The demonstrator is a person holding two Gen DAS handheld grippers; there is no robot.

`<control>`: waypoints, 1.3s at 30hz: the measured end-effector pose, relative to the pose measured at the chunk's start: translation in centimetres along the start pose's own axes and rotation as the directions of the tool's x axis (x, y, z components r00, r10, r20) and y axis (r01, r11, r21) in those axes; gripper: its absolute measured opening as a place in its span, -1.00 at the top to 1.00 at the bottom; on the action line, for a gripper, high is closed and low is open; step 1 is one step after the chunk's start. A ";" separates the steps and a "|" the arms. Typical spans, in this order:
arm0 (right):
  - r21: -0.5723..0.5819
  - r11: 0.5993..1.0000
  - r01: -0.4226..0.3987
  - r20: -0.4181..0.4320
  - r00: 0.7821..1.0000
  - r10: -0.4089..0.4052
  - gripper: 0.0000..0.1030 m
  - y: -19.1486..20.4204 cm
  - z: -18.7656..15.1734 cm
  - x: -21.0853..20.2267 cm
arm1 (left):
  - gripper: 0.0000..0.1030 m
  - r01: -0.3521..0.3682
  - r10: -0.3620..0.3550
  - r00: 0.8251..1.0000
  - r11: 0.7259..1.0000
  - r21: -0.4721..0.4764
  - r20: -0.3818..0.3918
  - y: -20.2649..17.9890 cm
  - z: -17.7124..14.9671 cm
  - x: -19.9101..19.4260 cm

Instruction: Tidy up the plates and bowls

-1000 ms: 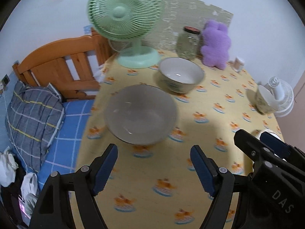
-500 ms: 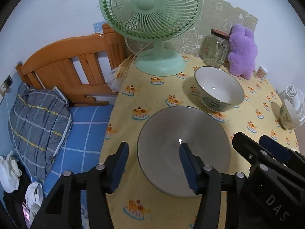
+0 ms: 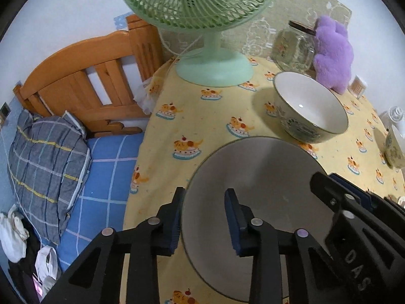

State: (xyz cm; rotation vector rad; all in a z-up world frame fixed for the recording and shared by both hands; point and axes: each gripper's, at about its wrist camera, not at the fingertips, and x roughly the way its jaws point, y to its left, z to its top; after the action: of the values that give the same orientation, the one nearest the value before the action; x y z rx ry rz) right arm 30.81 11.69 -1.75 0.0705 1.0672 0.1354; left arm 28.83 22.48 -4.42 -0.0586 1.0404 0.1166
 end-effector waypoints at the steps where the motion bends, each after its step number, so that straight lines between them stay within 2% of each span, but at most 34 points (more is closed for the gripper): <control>1: -0.005 1.000 0.007 -0.003 1.000 -0.007 0.64 0.1 0.0 0.0 | 0.40 0.000 0.000 1.000 1.000 0.002 -0.001 0.0 0.0 0.0; 8: 0.018 1.000 0.010 -0.034 0.999 -0.009 0.64 -0.3 -0.3 -0.4 | 0.41 0.001 0.000 1.000 0.999 0.033 -0.021 -0.6 -0.2 -0.7; 16: 0.052 0.997 0.052 -0.052 0.997 -0.049 0.64 -1.9 -1.7 -2.5 | 0.41 0.041 -0.038 0.998 0.997 0.058 -0.048 -2.6 -1.8 -2.2; 28: 0.075 0.992 0.097 -0.069 0.993 -0.092 0.64 -7.5 -5.6 -7.7 | 0.41 0.097 -0.090 0.994 0.990 0.106 -0.068 -8.7 -5.9 -6.4; 39: 0.089 0.989 0.118 -0.096 0.989 -0.109 0.64 -13.9 -8.4 -10.9 | 0.40 0.123 -0.112 0.988 0.986 0.112 -0.104 -14.7 -9.0 -8.1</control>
State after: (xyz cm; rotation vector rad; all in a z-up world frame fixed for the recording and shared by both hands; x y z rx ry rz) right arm 19.37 -3.69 1.94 0.0890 1.1652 -0.0149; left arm 18.89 6.42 -2.04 -0.0185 1.1372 -0.0556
